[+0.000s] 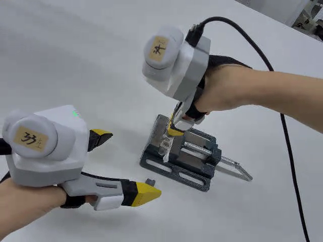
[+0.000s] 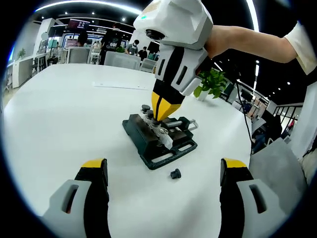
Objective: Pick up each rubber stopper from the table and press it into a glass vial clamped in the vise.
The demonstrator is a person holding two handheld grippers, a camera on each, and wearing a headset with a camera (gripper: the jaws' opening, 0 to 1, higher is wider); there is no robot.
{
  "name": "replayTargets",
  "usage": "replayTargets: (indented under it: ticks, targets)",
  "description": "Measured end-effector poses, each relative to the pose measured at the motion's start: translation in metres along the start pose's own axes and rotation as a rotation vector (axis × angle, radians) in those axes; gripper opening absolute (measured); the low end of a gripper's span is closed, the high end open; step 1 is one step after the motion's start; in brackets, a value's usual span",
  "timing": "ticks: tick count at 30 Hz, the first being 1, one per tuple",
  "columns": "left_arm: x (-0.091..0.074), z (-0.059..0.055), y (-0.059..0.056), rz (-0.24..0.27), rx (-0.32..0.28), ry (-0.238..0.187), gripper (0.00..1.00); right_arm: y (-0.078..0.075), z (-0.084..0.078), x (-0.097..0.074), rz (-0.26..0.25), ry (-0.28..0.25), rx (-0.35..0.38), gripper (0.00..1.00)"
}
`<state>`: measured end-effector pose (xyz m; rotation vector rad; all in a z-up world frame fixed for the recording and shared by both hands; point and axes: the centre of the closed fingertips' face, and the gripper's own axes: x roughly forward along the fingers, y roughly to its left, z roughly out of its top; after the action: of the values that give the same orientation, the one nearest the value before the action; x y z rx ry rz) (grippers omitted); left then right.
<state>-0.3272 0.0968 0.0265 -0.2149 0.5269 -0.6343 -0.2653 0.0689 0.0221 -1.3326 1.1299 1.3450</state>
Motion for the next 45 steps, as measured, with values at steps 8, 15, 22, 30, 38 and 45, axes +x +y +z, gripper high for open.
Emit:
replayTargets:
  ticks: [8, 15, 22, 30, 38, 45]
  targets:
    - [-0.009, 0.015, -0.004, 0.003, 0.034, -0.004, 0.94, -0.002, -0.005, -0.004, 0.035, -0.130, 0.025, 0.00]
    - [-0.014, 0.026, -0.003, 0.019, 0.055, -0.010, 0.94, -0.001, -0.003, -0.005, 0.019, -0.146, -0.021, 0.00]
    - [-0.018, 0.025, -0.001, 0.028, 0.062, -0.005, 0.94, -0.001, -0.005, -0.007, -0.007, -0.191, -0.049, 0.00]
    - [-0.024, 0.027, 0.000, 0.038, 0.066, 0.003, 0.94, -0.005, -0.004, -0.006, -0.019, -0.204, -0.062, 0.00]
    - [-0.028, 0.032, 0.003, 0.048, 0.075, 0.002, 0.94, -0.014, -0.005, -0.007, -0.047, -0.232, -0.071, 0.05]
    - [-0.030, 0.032, 0.007, 0.050, 0.082, 0.003, 0.95, -0.009, 0.002, -0.021, -0.035, -0.381, 0.028, 0.24]
